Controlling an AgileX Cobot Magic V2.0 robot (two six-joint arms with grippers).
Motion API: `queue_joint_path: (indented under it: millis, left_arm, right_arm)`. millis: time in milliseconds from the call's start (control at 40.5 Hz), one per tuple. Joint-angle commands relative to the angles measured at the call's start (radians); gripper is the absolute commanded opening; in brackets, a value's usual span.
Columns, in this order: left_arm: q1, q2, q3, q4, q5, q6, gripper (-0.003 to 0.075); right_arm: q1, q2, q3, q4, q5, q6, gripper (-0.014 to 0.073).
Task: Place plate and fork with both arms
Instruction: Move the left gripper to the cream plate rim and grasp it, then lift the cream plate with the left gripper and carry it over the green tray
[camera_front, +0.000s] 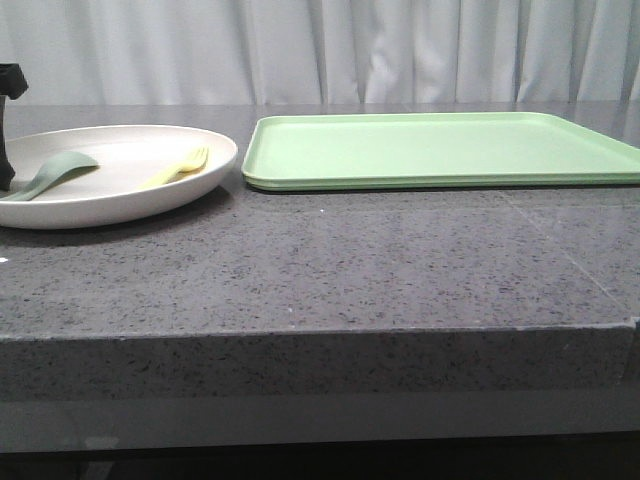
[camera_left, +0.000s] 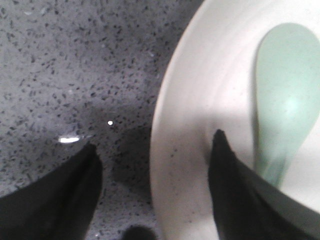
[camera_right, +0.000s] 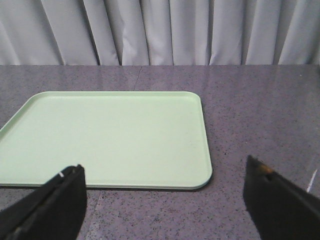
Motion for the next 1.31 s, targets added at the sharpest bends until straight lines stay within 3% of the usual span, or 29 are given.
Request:
queue_joint_path:
  millis: [0,123,247,469,667,889,1062,1235,1259,1284]
  left_arm:
    - [-0.008,-0.038,-0.031,-0.021,-0.038,-0.011,0.0323]
    - [-0.008,-0.038,-0.031,-0.03,-0.039,-0.011,0.0185]
    - [-0.008,-0.038,-0.031,-0.044,-0.039,-0.011,-0.0021]
    - [0.023,-0.042,-0.031,-0.071,-0.011,0.0,-0.0018]
    - [0.126,-0.055,-0.031,-0.394,0.023,0.184,-0.0018]
    - [0.202,-0.073,-0.035,-0.594,0.025,0.258,-0.0018]
    - [0.189,-0.072,-0.075,-0.649,0.025,0.258,-0.0018]
    - [0.097,-0.052,-0.146,-0.651,-0.004,0.258,-0.0018]
    - [0.081,-0.044,-0.159,-0.651,-0.009,0.254,-0.0018]
    - [0.058,-0.032,-0.18,-0.651,-0.012,0.25,-0.0018]
  right_arm:
    - [-0.003,0.006,-0.038,0.003,-0.09,-0.002,0.0654]
    - [-0.003,0.006,-0.038,0.003,-0.09,-0.002,0.0654]
    - [-0.003,0.006,-0.038,0.003,-0.09,-0.002,0.0654]
    - [-0.003,0.006,-0.038,0.003,-0.09,-0.002,0.0654]
    - [-0.003,0.006,-0.038,0.003,-0.09,-0.002,0.0654]
    - [-0.003,0.006,-0.038,0.003,-0.09,-0.002,0.0654]
    - [-0.003,0.006,-0.038,0.003,-0.09,-0.002,0.0654]
    - [-0.003,0.006,-0.038,0.003,-0.09,-0.002,0.0654]
    - [-0.003,0.006,-0.038,0.003,-0.09,-0.002,0.0601]
    - [-0.003,0.006,-0.038,0.003,-0.09,-0.002,0.0601]
